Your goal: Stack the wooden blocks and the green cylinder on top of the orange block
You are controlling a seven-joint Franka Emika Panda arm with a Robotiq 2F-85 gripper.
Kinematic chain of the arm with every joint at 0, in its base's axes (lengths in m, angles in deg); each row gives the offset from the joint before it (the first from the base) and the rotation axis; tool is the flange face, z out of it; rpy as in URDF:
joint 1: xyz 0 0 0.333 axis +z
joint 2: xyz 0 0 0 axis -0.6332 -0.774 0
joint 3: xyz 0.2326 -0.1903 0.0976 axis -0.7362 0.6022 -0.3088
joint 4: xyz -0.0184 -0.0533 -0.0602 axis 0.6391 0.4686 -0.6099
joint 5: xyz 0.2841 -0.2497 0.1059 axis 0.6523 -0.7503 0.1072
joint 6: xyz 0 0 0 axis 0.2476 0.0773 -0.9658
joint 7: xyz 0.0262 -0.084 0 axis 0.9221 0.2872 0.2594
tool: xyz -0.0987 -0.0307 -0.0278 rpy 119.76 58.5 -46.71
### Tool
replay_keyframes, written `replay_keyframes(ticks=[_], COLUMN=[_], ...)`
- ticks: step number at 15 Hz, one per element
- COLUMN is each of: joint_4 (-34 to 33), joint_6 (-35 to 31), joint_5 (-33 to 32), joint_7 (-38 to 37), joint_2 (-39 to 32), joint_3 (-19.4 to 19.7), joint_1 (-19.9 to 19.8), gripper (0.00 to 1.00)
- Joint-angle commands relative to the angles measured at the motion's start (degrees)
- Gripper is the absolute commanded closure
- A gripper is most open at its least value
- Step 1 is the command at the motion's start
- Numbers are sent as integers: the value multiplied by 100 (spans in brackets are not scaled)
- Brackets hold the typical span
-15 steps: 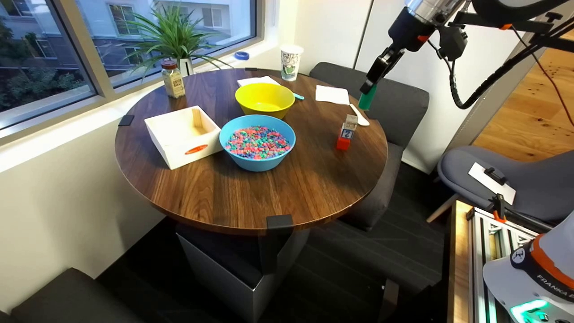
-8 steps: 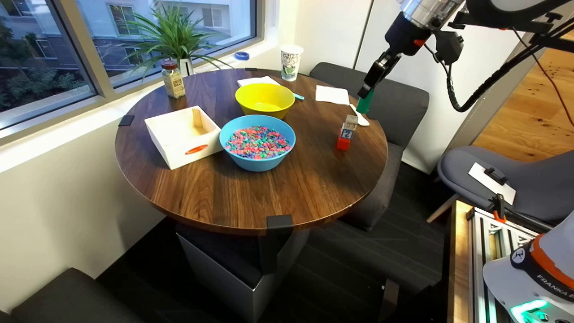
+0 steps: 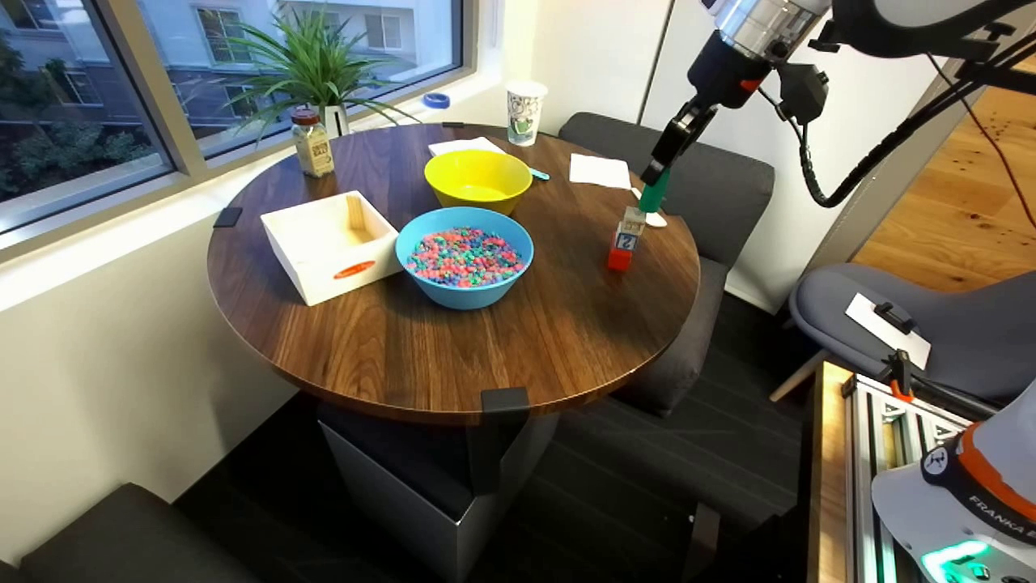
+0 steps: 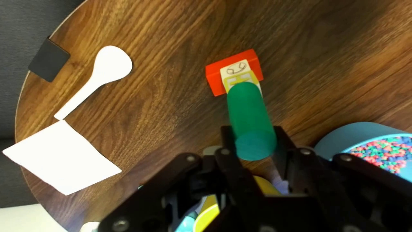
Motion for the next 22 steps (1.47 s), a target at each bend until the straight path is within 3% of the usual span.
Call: replay_keyframes(ticks=[1,22], joint_4=[44,13], joint_6=[-134,-273], joint_5=[134,154], joint_7=[148,367], joint_2=[-48,-168], joint_3=[6,9], joint_1=[37,71], gripper=[90,90])
